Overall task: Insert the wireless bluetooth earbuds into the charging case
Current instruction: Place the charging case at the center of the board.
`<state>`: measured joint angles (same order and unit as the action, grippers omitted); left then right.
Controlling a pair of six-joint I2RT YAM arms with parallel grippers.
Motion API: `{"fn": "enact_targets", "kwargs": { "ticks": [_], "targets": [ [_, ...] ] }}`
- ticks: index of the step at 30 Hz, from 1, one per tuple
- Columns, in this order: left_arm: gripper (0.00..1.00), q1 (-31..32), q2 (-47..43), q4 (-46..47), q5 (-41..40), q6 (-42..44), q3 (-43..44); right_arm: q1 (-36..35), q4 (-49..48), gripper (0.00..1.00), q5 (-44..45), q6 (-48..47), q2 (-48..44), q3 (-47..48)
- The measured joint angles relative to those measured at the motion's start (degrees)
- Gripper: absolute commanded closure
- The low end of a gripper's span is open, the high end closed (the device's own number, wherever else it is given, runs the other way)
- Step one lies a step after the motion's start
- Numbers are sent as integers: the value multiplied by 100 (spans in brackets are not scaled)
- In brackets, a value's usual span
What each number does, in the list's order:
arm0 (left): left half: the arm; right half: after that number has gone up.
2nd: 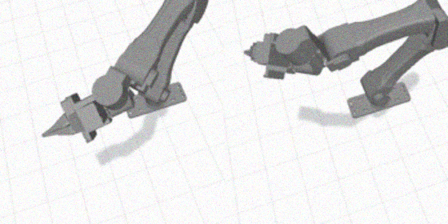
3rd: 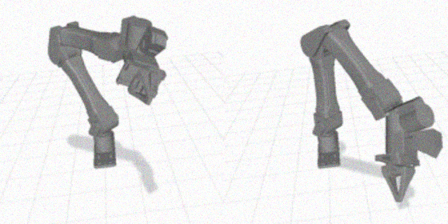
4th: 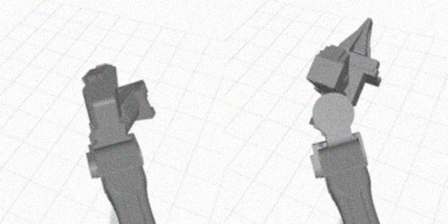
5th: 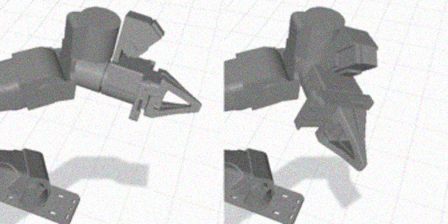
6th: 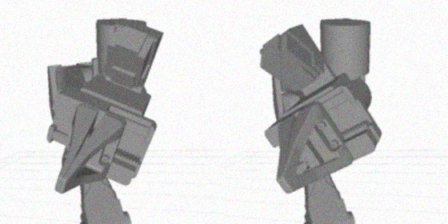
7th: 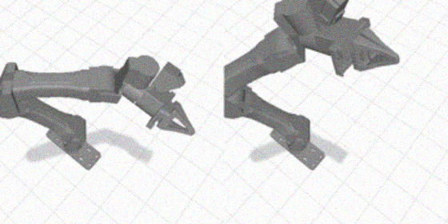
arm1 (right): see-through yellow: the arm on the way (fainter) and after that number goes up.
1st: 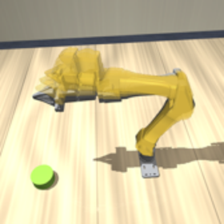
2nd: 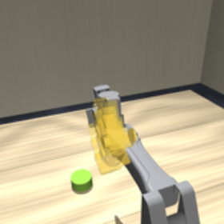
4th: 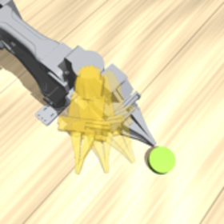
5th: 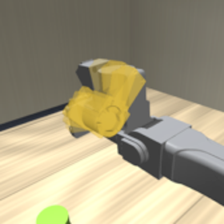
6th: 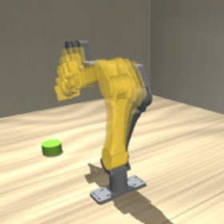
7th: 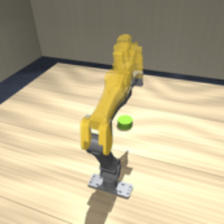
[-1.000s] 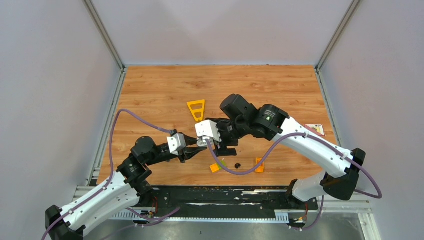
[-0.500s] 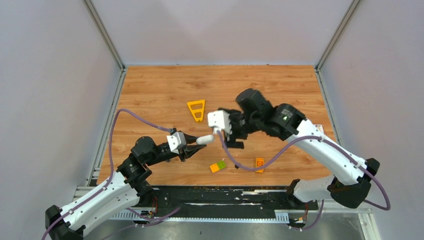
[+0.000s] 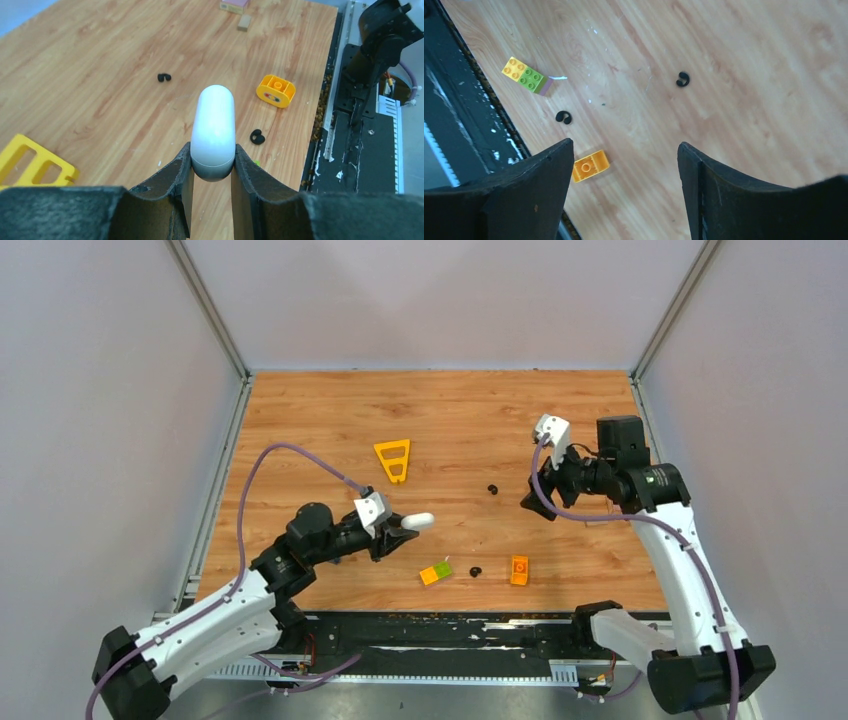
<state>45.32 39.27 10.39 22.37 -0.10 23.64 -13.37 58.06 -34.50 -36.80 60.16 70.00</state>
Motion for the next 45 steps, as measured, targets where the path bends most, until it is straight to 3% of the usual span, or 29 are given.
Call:
{"fn": "enact_targets", "kwargs": {
  "ticks": [3, 7, 10, 11, 16, 23, 33, 35, 38, 45],
  "targets": [
    [99, 2, 389, -264, -208, -271, 144, 498, -76, 27, -468, 284, 94, -461],
    [98, 0, 1071, -627, -704, -944, 654, 562, -752, 27, -990, 929, 20, -1416],
    [93, -2, 1655, -654, -964, -1663, 1058, 588, -1381, 26, -1283, 1456, -417, -2288],
    [92, -4, 1851, -581, -990, -1891, 1130, 723, -1753, 25, -1423, 1729, -1005, -2708],
    [93, -4, 3458, 42, -1097, -3191, 1458, 1019, -2402, 25, -1655, 1862, -1576, -2962],
    [84, -15, 5458, 420, -968, -4295, 2518, 1541, -2881, 24, -1919, 2083, -2070, -3292],
    [70, -352, 6900, 1550, -136, -6153, 2544, 1766, -3115, 23, -2024, 2127, -2308, -3364],
    [61, -409, 7034, 1751, -22, -6424, 2509, 1786, -3121, 24, -2041, 2131, -2317, -3364],
    [58, -481, 7064, 1980, 87, -6706, 2406, 1808, -3128, 23, -2063, 2131, -2319, -3364],
    [55, -492, 6953, 1093, 109, -6590, 2573, 1836, -3141, 23, -2094, 2131, -2321, -3364]
  ]
}}
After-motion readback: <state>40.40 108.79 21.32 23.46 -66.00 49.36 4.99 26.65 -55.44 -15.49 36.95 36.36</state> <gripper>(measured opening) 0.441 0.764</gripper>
